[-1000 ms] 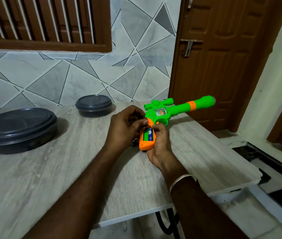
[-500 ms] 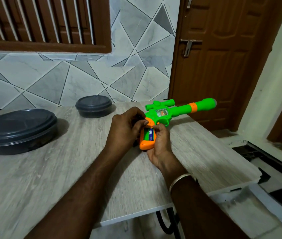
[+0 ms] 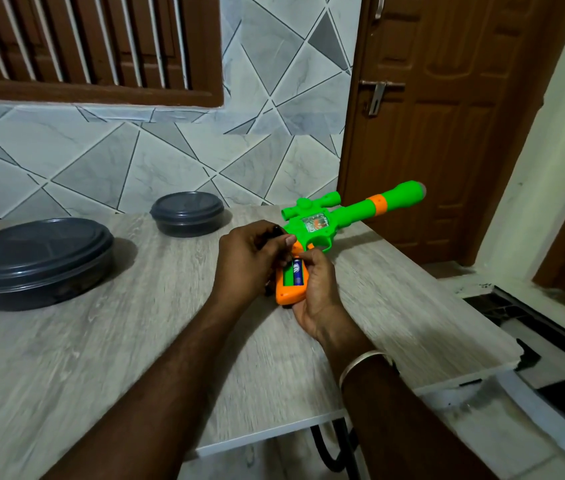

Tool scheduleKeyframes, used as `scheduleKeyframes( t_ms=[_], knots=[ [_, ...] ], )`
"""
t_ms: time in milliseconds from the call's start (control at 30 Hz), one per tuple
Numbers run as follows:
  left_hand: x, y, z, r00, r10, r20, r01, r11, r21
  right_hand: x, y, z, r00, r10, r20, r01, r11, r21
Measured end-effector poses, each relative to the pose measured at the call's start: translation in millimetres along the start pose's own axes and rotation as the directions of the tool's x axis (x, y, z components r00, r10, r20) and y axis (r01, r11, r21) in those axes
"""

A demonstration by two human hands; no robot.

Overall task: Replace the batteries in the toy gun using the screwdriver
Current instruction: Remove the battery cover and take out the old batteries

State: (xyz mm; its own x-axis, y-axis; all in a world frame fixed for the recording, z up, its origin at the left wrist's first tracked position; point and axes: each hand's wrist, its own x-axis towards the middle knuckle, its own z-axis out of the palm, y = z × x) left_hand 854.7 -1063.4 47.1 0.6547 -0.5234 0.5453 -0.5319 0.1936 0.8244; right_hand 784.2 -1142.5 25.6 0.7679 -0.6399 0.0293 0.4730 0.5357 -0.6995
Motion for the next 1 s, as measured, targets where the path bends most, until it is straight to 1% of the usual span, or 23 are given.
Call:
scheduleKeyframes(
  t_ms=[67, 133, 200, 267, 433, 533, 667, 733, 800, 833, 900, 1000],
  knots=[
    [3.0, 1.2, -0.1, 0.999, -0.046, -0.023, 0.045, 0.997, -0.055, 0.5, 0.7, 1.3, 1.0, 0.0, 0.015, 0.0, 1.0, -0.011],
    [7.2, 1.3, -1.7, 0.994, -0.099, -0.045, 0.094, 0.99, -0.107, 0.2, 0.5, 1.1, 0.999, 0.031, 0.028, -0.029, 0.997, -0.071],
    [10.0, 0.6, -3.8, 0.988, -0.147, -0.046, 0.139, 0.978, -0.154, -1.0, -0.1, -0.1, 0.998, 0.05, 0.029, -0.046, 0.988, -0.145],
    [10.5, 2.2, -6.0, 0.981, -0.19, -0.034, 0.18, 0.964, -0.197, -2.4, 0.3, 0.4, 0.997, 0.049, 0.051, -0.039, 0.983, -0.182],
    [9.5, 3.0, -8.4, 0.97, -0.243, -0.023, 0.225, 0.928, -0.298, -4.2, -0.8, 1.4, 0.998, 0.032, 0.053, -0.02, 0.975, -0.222],
    [8.2, 3.0, -6.6, 0.968, -0.248, -0.025, 0.229, 0.924, -0.307, -4.1, -2.6, 0.5, 0.998, 0.042, 0.035, -0.033, 0.971, -0.238],
    [7.2, 4.9, -4.0, 0.97, -0.241, -0.029, 0.219, 0.92, -0.326, -2.1, -3.3, -0.1, 0.999, 0.036, 0.018, -0.032, 0.981, -0.191],
    [7.3, 8.9, -4.6, 0.967, -0.248, -0.06, 0.204, 0.894, -0.399, -1.0, -2.5, -0.4, 1.0, 0.028, 0.007, -0.027, 0.984, -0.177],
    [9.9, 11.2, -9.6, 0.961, -0.256, -0.106, 0.168, 0.843, -0.511, -0.7, -1.7, 0.1, 1.0, 0.017, -0.008, -0.018, 0.984, -0.178],
    [10.8, 12.5, -12.6, 0.961, -0.251, -0.12, 0.152, 0.835, -0.528, -0.5, -1.6, 0.1, 1.0, 0.013, -0.018, -0.016, 0.985, -0.175],
    [9.5, 15.1, -16.3, 0.966, -0.225, -0.13, 0.146, 0.884, -0.445, 0.5, -1.9, -1.3, 1.0, 0.006, -0.03, -0.011, 0.984, -0.175],
    [3.1, 14.9, -13.2, 0.98, -0.188, -0.067, 0.171, 0.964, -0.202, -0.6, -3.3, -2.2, 1.0, 0.005, -0.019, -0.008, 0.989, -0.148]
  ],
)
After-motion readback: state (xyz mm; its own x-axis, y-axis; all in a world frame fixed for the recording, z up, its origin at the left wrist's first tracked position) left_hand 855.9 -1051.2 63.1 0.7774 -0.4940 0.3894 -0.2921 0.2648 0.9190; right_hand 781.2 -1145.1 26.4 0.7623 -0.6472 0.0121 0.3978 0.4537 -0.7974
